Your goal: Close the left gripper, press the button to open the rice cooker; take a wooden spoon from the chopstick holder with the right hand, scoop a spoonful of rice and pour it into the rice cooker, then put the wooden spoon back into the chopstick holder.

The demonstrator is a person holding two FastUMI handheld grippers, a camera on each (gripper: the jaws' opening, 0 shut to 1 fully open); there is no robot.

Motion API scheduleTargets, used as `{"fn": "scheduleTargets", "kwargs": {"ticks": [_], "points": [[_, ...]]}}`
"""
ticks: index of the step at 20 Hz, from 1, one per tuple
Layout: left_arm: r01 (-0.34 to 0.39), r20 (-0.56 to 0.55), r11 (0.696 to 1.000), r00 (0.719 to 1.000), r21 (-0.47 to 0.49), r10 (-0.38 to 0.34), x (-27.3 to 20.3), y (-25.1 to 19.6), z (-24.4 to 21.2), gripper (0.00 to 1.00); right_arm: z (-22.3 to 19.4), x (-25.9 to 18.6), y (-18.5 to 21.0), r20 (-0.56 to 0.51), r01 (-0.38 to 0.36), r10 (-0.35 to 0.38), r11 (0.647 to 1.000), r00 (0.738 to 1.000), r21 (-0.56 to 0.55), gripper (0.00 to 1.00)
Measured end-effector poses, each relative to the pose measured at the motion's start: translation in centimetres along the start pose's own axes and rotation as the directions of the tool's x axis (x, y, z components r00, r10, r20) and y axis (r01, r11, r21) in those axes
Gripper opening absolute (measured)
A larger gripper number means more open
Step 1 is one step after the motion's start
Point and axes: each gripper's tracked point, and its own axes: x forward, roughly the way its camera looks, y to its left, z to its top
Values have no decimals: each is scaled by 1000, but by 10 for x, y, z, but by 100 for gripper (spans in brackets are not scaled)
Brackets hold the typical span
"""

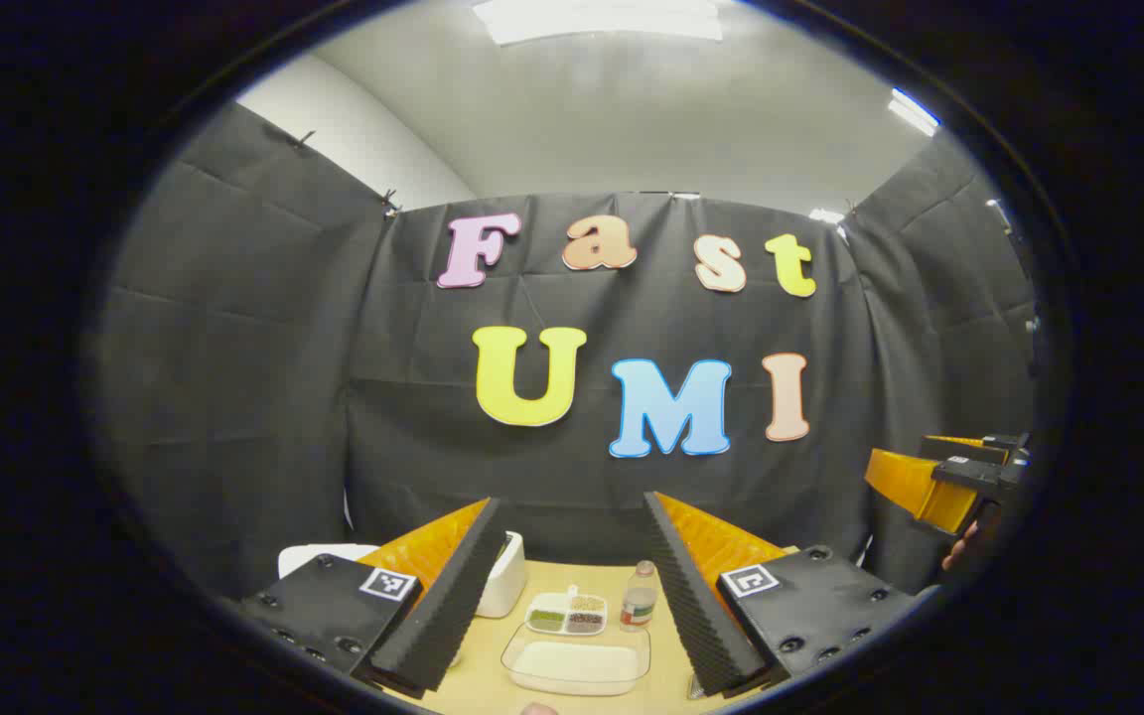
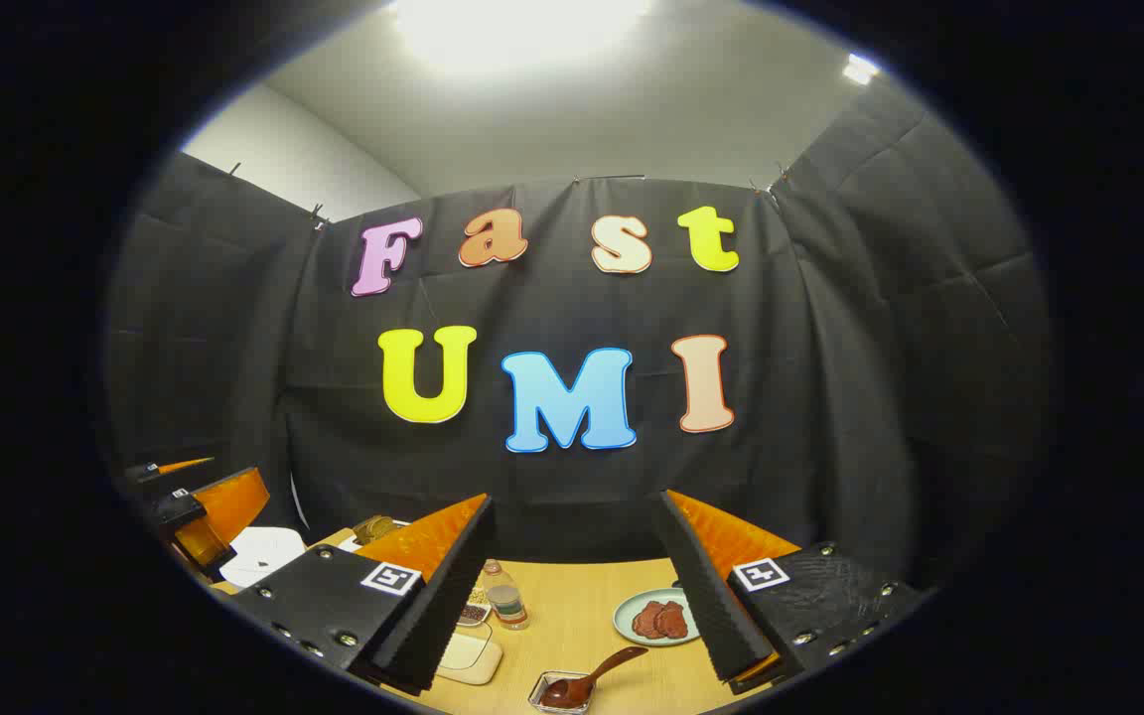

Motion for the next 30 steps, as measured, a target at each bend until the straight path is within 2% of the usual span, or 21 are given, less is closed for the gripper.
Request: {"fn": "scheduleTargets", "kwargs": {"ticks": [3, 6, 7, 10, 12, 15, 21, 22, 23, 26, 28, 29, 30], "points": [[-17, -18, 1000, 1000, 0, 17, -1, 8, -6, 99, -3, 0, -3, -6, 17, -17, 1000, 1000, -9, 98], [-43, 19, 999, 999, 1, 43, -9, 19, 1, 96, -2, 0, -9, -3, 47, -47, 999, 999, -8, 98], [-47, 28, 999, 999, 6, 46, -8, 21, 3, 99, -1, -1, -11, -3, 55, -55, 998, 998, -12, 98], [-43, 16, 999, 999, 11, 43, -5, 25, -1, 99, -3, -6, -12, -1, 66, -66, 998, 998, -16, 98], [-56, 20, 998, 998, 22, 55, -3, 32, 0, 93, -6, -8, -12, -8, 69, -69, 997, 998, -19, 98], [-61, 41, 998, 997, 30, 60, -5, 35, 3, 98, -7, -13, -14, -12, 75, -75, 997, 997, -24, 98], [-42, 24, 999, 999, 15, 42, -5, 41, -4, 98, -10, -18, -17, -19, 93, -93, 996, 995, -14, 98], [-43, 17, 999, 999, 23, 42, -3, 43, -6, 95, -13, -19, -16, -25, 93, -93, 996, 995, -11, 98], [-56, 10, 998, 998, 36, 55, -2, 49, -9, 99, -15, -19, -15, -31, 92, -92, 996, 995, -11, 98], [-73, 5, 996, 997, 52, 73, -2, 59, -14, 93, -20, -18, -16, -44, 93, -93, 996, 995, -18, 98], [-80, -18, 995, 997, 56, 81, 4, 72, -24, 78, -21, -18, -15, -45, 95, -96, 995, 994, -18, 98], [-69, -40, 996, 997, 55, 71, 5, 74, -31, 75, -22, -17, -14, -49, 92, -93, 996, 994, -20, 98], [-67, -63, 996, 995, 54, 71, 5, 81, -37, 59, -26, -16, -14, -56, 91, -92, 996, 994, -24, 98]]}}
